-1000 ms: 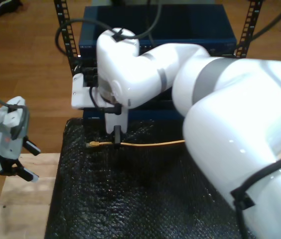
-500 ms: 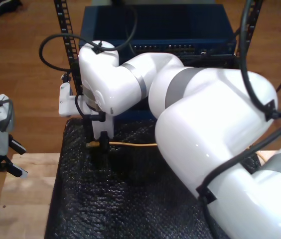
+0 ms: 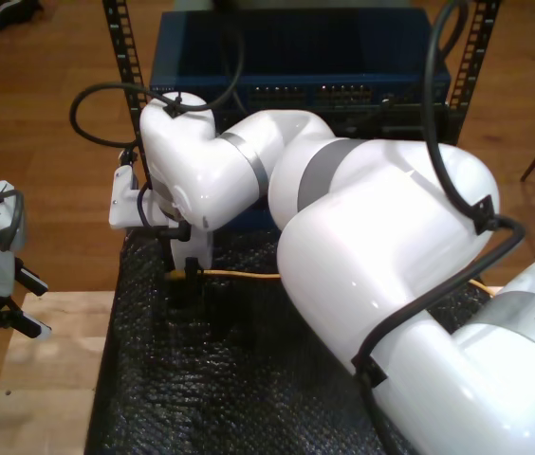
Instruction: Grab the cable and plug it in
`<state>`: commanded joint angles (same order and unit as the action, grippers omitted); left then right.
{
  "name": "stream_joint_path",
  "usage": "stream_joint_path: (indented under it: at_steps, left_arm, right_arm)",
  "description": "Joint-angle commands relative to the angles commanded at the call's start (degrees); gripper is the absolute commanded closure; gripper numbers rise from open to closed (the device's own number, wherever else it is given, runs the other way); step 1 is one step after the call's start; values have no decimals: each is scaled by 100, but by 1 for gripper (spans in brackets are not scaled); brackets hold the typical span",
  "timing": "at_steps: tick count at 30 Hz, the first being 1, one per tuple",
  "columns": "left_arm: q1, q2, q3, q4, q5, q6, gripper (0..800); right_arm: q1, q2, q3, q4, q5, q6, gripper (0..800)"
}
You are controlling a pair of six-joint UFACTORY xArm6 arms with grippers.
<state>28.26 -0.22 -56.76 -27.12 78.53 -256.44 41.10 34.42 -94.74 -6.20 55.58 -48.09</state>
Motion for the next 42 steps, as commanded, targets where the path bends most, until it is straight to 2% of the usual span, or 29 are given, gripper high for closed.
stream_joint_path:
  at_steps: [10,21,29,42]
  left_arm:
    - [-9,18,9,0,0,0,0]
    - [-9,18,9,0,9,0,0]
    - [-9,18,9,0,9,0,0]
    - [-9,18,9,0,9,9,0]
  right_arm:
    - [114,273,-264,-9,0,114,209]
    - [132,343,-299,-202,0,141,335]
    - [132,352,-299,-202,0,141,369]
    - [141,352,-308,-211,0,141,479]
